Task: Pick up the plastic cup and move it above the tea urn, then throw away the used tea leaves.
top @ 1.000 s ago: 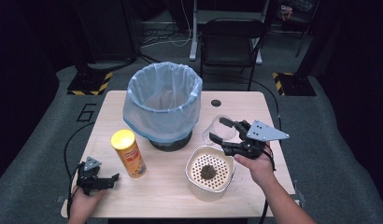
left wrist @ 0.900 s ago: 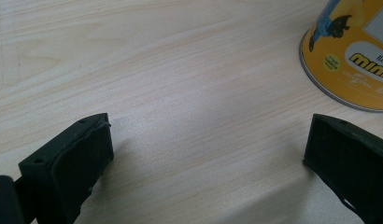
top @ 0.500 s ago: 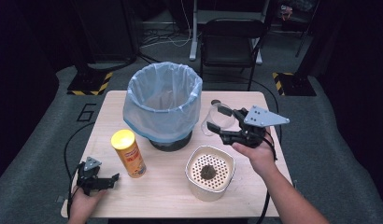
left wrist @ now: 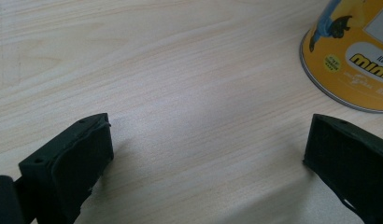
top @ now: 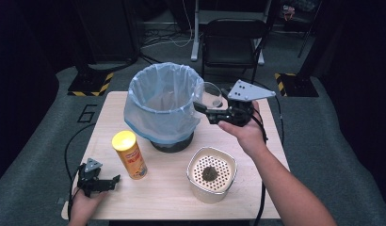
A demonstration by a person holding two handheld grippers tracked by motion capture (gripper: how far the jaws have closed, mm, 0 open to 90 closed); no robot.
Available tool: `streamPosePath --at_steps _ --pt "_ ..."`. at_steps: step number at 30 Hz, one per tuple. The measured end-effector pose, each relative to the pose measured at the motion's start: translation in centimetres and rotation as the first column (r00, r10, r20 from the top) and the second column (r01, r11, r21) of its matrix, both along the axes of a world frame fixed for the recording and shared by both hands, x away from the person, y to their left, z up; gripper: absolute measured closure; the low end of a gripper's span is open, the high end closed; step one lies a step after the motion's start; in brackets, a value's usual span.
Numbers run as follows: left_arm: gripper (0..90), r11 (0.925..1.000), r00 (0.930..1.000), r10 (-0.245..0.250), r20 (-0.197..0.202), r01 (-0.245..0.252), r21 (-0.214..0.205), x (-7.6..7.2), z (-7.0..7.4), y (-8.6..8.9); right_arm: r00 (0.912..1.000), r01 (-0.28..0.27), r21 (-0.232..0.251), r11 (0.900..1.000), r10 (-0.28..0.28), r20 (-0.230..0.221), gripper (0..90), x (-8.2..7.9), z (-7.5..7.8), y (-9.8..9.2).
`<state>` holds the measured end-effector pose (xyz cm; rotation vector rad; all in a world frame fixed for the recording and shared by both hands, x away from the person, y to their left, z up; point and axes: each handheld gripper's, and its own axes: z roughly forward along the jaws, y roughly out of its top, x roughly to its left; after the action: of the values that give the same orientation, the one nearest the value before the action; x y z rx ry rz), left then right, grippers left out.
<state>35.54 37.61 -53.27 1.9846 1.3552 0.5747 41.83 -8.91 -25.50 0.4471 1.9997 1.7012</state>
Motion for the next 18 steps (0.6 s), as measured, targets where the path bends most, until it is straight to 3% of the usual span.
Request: streamPosePath --at_steps 11,13,18 --pt "1.0 1.0 1.0 -0.002 -0.006 0.002 0.003 0.0 0.1 0.0 0.9991 0.032 -0.001 0.9995 -0.032 -0.028 35.0 3.6 1.6 3.8" --pt "1.0 0.9999 0.9999 0.001 -0.015 -0.001 -0.01 0.0 0.1 -0.1 0.999 0.036 -0.003 0.9993 -0.036 -0.027 34.8 4.1 1.7 4.3" --pt "1.0 1.0 0.9999 -0.004 -0.011 0.004 0.003 0.0 0.1 0.0 0.9988 0.043 -0.017 0.9989 -0.043 -0.023 34.1 5.2 1.9 5.8"
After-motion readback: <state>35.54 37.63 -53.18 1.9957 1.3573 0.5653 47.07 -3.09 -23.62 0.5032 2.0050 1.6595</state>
